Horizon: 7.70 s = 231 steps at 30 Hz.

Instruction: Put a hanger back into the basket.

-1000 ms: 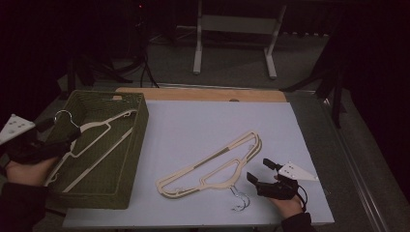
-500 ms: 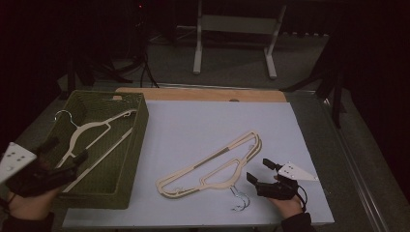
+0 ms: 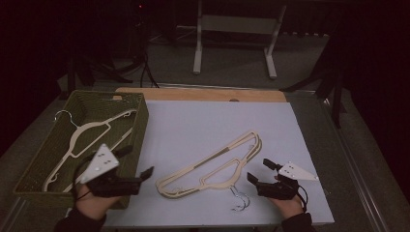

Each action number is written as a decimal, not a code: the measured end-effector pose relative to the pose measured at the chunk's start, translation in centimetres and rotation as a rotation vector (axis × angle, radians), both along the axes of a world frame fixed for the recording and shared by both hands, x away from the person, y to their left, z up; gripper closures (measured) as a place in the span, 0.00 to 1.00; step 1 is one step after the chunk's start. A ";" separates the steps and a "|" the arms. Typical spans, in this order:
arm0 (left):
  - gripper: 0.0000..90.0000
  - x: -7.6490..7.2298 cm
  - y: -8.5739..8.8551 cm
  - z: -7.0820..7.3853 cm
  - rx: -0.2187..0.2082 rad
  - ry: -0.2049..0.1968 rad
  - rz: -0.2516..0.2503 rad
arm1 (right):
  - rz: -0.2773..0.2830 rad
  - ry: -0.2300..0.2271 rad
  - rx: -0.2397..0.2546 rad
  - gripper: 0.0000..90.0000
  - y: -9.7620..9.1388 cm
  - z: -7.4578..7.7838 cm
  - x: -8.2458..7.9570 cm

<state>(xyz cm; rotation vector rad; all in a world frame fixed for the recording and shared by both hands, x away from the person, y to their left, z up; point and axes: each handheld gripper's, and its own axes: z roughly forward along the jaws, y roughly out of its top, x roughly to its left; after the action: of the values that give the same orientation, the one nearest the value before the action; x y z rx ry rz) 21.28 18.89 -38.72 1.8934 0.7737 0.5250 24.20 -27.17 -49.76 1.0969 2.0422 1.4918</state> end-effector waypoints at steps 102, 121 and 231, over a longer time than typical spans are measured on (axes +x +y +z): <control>0.43 6.3 -16.8 -11.1 0.268 0.253 -0.437 | 0.272 0.297 -0.383 0.77 4.2 -1.7 0.0; 0.29 6.6 -15.1 -10.6 0.154 0.283 -0.428 | 0.231 0.266 -0.454 0.97 5.6 -2.3 0.2; 0.97 3.3 9.9 7.7 -0.039 -0.025 -0.022 | -0.110 -0.012 0.028 0.17 -0.4 1.4 -1.3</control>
<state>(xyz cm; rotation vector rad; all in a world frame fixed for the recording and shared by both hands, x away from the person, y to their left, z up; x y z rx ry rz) 24.54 28.78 -31.01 1.8542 0.7413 0.5152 22.92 -27.56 -48.32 1.1882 1.9260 1.4726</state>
